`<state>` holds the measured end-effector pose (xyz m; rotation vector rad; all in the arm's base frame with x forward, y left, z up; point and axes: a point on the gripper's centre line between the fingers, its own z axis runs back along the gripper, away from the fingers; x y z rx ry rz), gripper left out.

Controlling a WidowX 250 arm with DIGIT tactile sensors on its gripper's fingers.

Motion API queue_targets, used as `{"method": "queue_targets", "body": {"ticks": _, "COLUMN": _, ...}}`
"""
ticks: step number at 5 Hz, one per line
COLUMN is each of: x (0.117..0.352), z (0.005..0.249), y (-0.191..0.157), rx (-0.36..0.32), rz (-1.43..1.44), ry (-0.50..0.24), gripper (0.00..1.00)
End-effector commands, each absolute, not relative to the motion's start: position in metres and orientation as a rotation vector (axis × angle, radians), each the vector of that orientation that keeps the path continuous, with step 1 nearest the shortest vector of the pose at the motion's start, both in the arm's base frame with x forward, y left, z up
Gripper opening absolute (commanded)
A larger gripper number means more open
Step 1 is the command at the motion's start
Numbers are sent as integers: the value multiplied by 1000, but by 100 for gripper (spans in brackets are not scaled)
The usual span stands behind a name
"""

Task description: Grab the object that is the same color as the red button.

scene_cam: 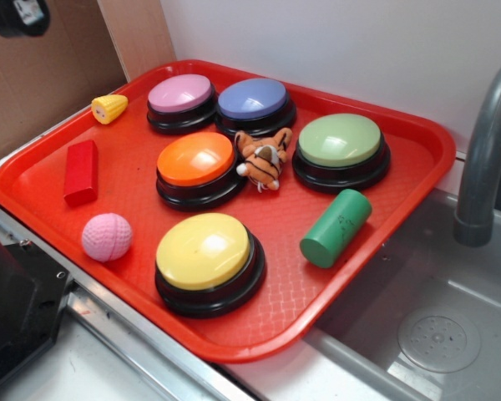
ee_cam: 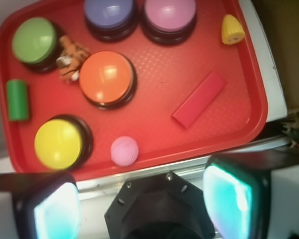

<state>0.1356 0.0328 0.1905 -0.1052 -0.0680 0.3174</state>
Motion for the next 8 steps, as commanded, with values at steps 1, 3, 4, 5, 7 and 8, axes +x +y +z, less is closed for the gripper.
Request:
{"method": "queue_targets", "body": {"ticks": 1, "x": 152, "z": 151, "y": 78, "rx": -25, "rz": 624, "ry": -125, "gripper": 100}}
{"method": "queue_targets", "body": {"ticks": 3, "x": 158, "z": 81, "y": 108, "rx": -60, "rz": 884, "ry": -166, "gripper": 100}}
{"method": "queue_targets", "body": {"ticks": 4, "x": 161, "z": 54, "y": 114, "rx": -86, "rz": 941, "ry": -169, "gripper": 100}}
{"method": "queue_targets", "body": {"ticks": 5, "x": 166, "z": 31, "y": 115, "rx": -61, "rz": 966, "ry": -160, "gripper": 100}}
{"method": "queue_targets", "body": {"ticks": 7, "x": 171, "z": 15, "y": 109, "rx": -34, "rz": 931, "ry": -148, "gripper": 100}}
{"method": "queue_targets", "body": {"ticks": 8, "x": 170, "z": 13, "y": 107, "rx": -18, "rz": 937, "ry": -145, "gripper": 83}}
